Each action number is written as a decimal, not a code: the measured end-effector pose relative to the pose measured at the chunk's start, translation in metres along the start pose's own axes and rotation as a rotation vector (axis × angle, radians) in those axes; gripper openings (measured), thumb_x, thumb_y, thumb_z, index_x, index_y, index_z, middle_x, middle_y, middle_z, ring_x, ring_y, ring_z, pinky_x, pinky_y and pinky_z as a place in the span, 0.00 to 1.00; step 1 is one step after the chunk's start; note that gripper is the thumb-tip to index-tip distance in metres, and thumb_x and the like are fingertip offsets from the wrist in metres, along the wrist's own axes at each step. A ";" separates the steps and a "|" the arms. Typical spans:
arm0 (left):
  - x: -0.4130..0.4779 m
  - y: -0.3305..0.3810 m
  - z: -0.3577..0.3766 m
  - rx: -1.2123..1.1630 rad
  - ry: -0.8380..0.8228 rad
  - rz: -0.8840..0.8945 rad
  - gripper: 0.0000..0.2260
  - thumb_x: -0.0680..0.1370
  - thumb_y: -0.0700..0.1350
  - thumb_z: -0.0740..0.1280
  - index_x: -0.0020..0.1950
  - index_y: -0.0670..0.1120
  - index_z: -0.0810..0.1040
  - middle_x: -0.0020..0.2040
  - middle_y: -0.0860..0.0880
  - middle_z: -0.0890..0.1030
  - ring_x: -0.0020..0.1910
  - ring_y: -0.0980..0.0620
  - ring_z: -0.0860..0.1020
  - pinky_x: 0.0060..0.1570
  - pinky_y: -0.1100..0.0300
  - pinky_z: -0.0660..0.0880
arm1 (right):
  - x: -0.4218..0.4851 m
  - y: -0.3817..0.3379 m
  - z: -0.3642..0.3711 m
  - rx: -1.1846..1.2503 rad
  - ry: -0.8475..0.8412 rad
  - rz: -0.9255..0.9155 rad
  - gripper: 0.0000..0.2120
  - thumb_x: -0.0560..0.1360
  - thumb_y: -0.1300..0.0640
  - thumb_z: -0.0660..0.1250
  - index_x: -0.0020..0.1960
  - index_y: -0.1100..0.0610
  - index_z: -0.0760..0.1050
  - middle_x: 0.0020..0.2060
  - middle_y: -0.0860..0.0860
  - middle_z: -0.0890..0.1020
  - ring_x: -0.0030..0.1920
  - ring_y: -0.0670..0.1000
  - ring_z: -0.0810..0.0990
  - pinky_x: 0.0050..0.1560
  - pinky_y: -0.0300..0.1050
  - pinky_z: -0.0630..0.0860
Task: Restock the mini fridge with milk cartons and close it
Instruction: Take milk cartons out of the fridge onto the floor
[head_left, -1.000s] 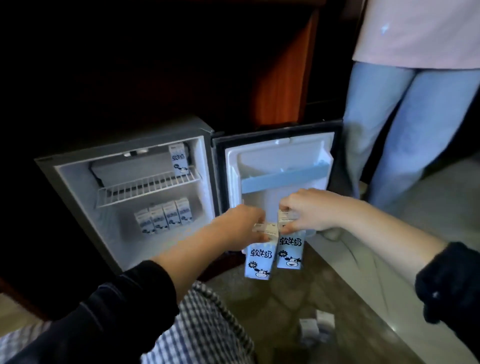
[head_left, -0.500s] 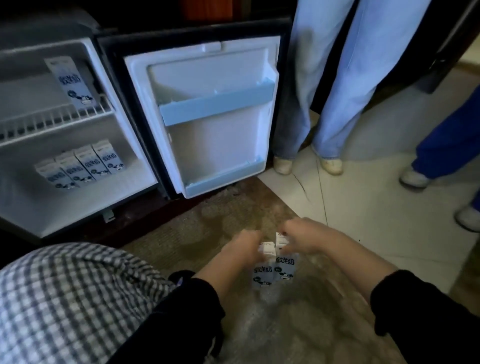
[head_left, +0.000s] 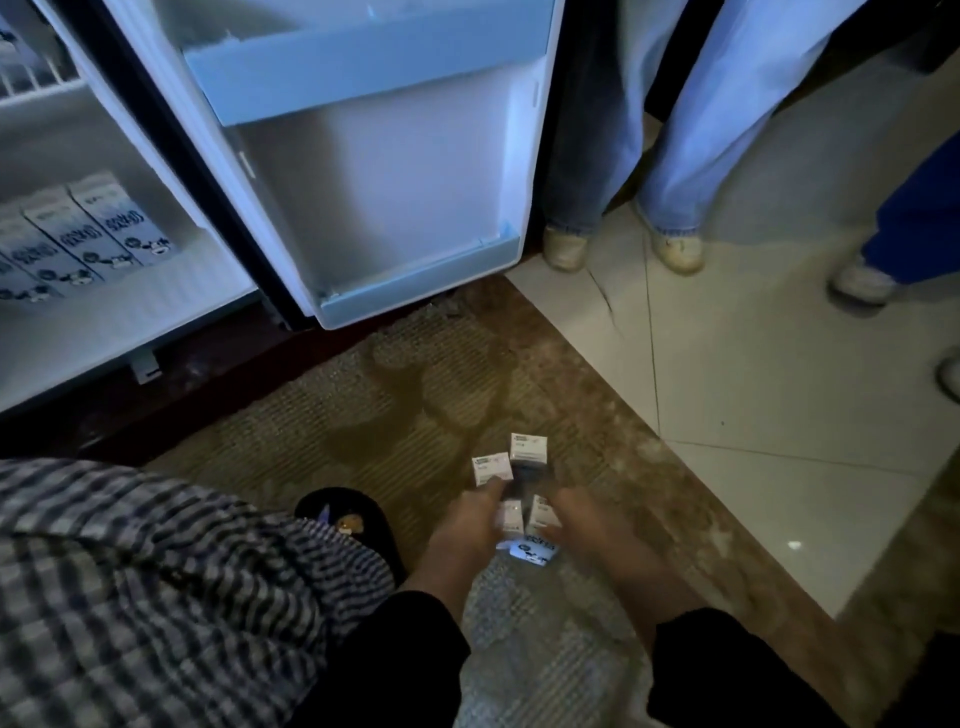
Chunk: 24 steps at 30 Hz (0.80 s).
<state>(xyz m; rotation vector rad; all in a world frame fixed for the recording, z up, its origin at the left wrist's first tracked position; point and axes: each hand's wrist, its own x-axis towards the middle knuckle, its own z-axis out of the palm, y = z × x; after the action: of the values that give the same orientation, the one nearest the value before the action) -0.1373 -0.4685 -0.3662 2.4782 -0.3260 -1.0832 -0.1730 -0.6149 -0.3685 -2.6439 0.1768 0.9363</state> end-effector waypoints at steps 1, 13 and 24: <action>0.003 -0.002 0.003 -0.012 0.007 -0.010 0.19 0.76 0.41 0.64 0.65 0.51 0.66 0.59 0.43 0.77 0.57 0.44 0.77 0.49 0.56 0.72 | 0.002 0.000 0.004 0.018 0.003 0.008 0.19 0.76 0.56 0.65 0.66 0.55 0.69 0.59 0.56 0.79 0.58 0.57 0.79 0.56 0.50 0.76; 0.013 -0.011 0.020 -0.112 0.096 -0.096 0.19 0.77 0.38 0.60 0.68 0.48 0.64 0.58 0.41 0.78 0.57 0.41 0.77 0.54 0.51 0.75 | 0.010 -0.007 0.021 -0.001 0.047 0.035 0.21 0.78 0.62 0.58 0.70 0.56 0.62 0.60 0.59 0.78 0.59 0.61 0.77 0.55 0.51 0.74; -0.002 -0.008 -0.010 0.051 0.036 -0.108 0.17 0.79 0.49 0.60 0.67 0.48 0.67 0.62 0.44 0.76 0.59 0.43 0.76 0.55 0.52 0.73 | -0.001 -0.014 0.003 -0.061 0.158 0.033 0.14 0.78 0.54 0.62 0.62 0.53 0.71 0.58 0.54 0.80 0.56 0.57 0.79 0.52 0.49 0.76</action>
<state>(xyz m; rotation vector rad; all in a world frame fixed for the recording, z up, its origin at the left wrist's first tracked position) -0.1307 -0.4579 -0.3618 2.5829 -0.2142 -1.0840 -0.1721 -0.6007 -0.3667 -2.7797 0.2325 0.7543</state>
